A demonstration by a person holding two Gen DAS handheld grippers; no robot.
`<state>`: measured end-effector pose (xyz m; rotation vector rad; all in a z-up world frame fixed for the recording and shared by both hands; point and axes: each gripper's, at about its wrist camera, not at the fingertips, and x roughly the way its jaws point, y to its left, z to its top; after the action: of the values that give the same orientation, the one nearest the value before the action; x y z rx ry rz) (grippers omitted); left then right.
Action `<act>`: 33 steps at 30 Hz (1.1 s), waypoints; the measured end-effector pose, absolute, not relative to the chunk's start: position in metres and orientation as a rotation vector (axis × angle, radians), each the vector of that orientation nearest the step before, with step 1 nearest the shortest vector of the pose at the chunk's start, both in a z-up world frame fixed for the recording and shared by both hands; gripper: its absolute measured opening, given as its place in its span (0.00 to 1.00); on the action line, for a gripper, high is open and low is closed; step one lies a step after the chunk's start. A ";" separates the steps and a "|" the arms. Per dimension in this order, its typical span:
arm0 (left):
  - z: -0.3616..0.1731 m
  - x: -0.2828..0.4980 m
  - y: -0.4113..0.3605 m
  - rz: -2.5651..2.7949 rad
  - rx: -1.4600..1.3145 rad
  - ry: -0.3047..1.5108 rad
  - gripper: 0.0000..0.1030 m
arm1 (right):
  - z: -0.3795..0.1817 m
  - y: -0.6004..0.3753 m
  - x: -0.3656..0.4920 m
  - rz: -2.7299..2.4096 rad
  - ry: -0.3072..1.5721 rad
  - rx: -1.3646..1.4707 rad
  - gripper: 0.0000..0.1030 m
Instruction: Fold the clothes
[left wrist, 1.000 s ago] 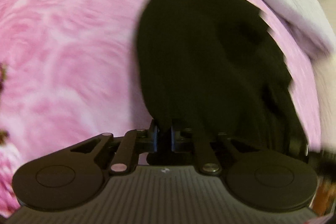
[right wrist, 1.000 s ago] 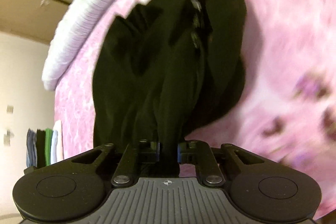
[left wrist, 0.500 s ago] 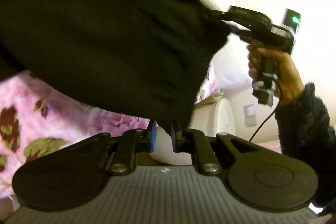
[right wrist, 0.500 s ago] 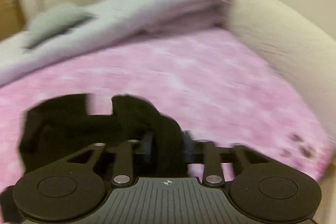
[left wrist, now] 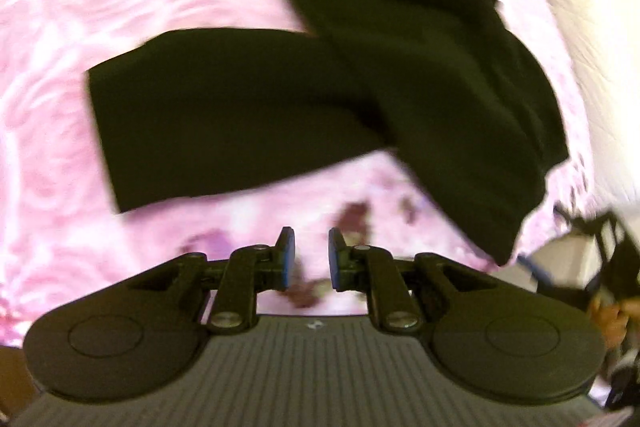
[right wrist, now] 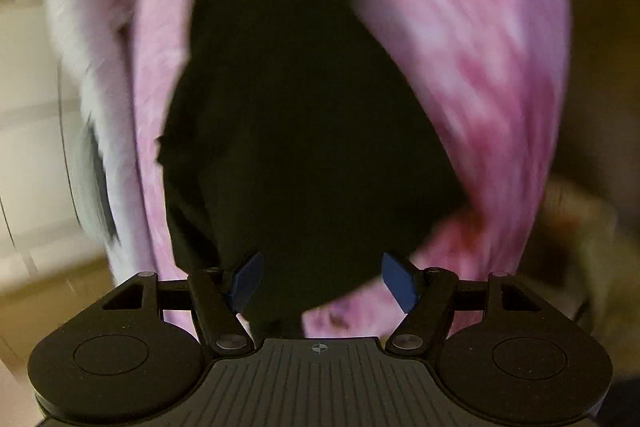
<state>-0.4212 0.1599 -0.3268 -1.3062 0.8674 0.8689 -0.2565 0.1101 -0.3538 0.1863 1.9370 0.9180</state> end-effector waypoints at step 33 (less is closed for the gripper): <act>-0.325 -0.454 0.347 1.047 -1.153 0.663 0.29 | -0.328 0.116 -0.183 0.823 1.365 0.351 0.02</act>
<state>-0.4543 0.3474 -0.3248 -1.1530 0.6634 1.0472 -0.1826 0.1162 -0.3285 0.3509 1.3649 0.8226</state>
